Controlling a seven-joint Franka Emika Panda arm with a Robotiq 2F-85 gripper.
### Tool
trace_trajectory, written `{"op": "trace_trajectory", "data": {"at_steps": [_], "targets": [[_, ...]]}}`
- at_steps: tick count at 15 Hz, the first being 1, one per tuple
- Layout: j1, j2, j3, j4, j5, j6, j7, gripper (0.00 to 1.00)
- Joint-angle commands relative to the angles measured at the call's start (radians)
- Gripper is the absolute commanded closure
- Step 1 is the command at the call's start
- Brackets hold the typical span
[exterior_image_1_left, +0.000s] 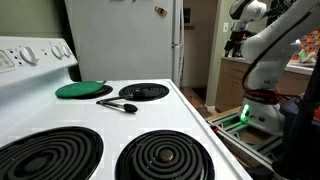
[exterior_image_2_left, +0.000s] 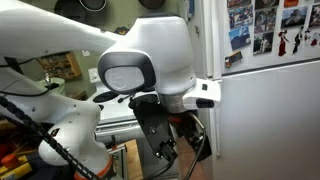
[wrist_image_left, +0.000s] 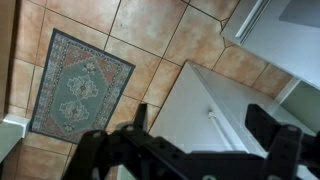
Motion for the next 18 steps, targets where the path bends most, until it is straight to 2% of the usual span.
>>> {"op": "trace_trajectory", "data": {"at_steps": [1,6,9,11,18], "targets": [[-0.016,0.005,0.016,0.001,0.014,-0.001,-0.01,0.0],[-0.013,0.0,0.026,0.011,0.023,-0.012,0.002,0.0],[0.023,-0.071,0.051,0.021,0.025,0.006,-0.067,0.0],[0.064,-0.104,0.061,0.054,0.048,-0.035,-0.133,0.0],[0.235,-0.141,0.052,0.178,0.195,-0.033,-0.351,0.0]]}}
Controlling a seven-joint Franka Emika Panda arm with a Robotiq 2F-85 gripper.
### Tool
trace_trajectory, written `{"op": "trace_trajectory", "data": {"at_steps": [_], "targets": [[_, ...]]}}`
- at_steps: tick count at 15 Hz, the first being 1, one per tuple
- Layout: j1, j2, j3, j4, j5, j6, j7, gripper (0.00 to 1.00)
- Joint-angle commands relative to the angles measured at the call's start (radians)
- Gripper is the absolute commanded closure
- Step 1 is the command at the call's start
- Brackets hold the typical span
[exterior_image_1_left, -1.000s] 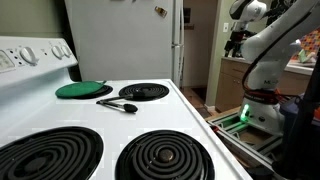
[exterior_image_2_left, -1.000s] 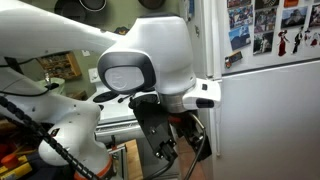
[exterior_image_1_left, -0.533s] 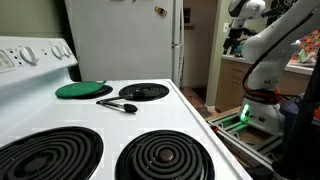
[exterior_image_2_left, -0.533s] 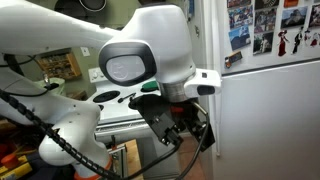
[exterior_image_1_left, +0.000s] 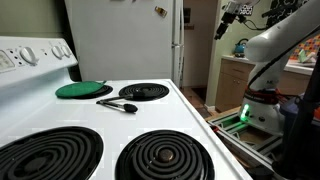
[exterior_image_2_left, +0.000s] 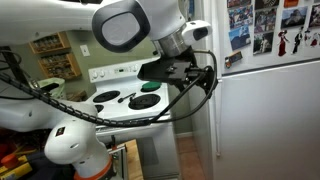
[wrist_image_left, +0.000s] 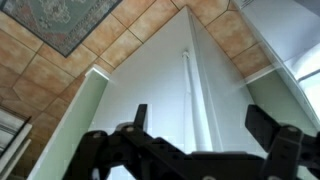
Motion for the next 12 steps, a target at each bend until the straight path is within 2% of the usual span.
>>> {"op": "trace_trajectory", "data": {"at_steps": [1,8,9,12], "targets": [[0.099,-0.012,-0.029,0.072,0.091,-0.032,-0.133,0.0],[0.247,0.015,-0.042,0.193,0.27,-0.048,-0.374,0.0],[0.179,0.009,0.003,0.158,0.245,-0.014,-0.317,0.0],[0.175,0.014,0.011,0.165,0.251,-0.015,-0.322,0.0]]}}
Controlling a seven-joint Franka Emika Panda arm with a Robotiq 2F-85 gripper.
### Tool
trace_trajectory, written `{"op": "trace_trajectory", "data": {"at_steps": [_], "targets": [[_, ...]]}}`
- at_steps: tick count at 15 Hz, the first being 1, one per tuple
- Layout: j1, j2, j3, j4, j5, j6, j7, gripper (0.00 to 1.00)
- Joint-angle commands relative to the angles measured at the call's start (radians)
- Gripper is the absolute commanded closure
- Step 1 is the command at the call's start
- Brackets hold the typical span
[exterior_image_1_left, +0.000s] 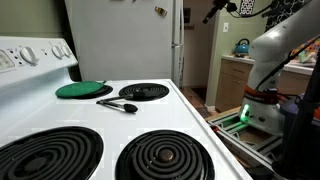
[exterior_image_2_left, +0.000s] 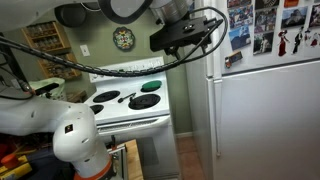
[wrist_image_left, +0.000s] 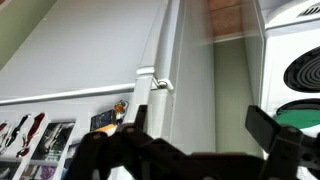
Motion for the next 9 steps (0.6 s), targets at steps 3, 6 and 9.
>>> {"op": "trace_trajectory", "data": {"at_steps": [3,6,9], "targets": [[-0.029,0.008,0.017,0.002,0.02,-0.006,-0.015,0.0],[0.014,0.013,0.012,0.0,0.064,0.026,-0.037,0.0],[0.072,0.035,0.005,-0.007,0.138,0.085,-0.114,0.0]]}}
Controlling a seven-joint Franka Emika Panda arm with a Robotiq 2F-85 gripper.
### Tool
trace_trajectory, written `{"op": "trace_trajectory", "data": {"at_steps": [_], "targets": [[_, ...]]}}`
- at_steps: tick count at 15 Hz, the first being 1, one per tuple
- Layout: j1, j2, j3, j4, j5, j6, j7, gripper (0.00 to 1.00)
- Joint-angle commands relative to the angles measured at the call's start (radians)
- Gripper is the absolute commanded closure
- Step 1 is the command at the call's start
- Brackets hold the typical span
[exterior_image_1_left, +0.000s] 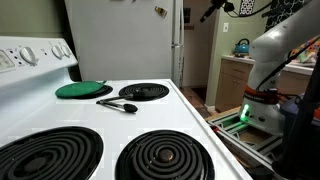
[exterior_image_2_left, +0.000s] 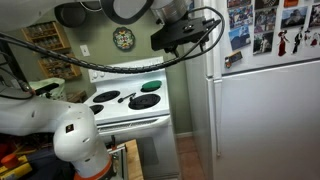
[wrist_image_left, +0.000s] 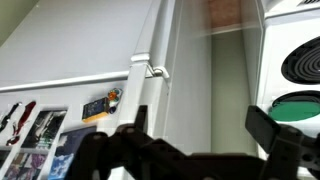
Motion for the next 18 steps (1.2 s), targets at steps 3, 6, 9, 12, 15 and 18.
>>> {"op": "trace_trajectory", "data": {"at_steps": [3,6,9,12,15,18], "targets": [[0.1,0.081,-0.023,0.0,0.167,0.144,-0.162,0.0],[0.119,0.145,-0.037,0.024,0.228,0.168,-0.232,0.0],[0.081,0.185,-0.036,0.037,0.253,0.176,-0.258,0.0],[0.07,0.208,-0.04,0.048,0.295,0.176,-0.295,0.0],[0.083,0.231,-0.043,0.054,0.38,0.186,-0.379,0.0],[0.06,0.265,-0.036,0.067,0.468,0.185,-0.445,0.0]]}}
